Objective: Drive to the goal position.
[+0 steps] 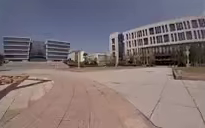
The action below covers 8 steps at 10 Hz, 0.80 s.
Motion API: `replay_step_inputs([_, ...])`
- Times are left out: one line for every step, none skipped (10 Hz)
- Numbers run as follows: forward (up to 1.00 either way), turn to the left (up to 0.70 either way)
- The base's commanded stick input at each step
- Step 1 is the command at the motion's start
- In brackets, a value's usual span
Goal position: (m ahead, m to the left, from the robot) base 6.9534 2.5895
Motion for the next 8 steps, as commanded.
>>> replay_step_inputs([0.70, 0.00])
replay_step_inputs([0.70, 0.00])
replay_step_inputs([0.70, 0.00])
replay_step_inputs([0.70, 0.00])
replay_step_inputs([0.70, 0.00])
replay_step_inputs([0.70, 0.00])
replay_step_inputs([0.70, 0.00])
replay_step_inputs([0.70, 0.00])
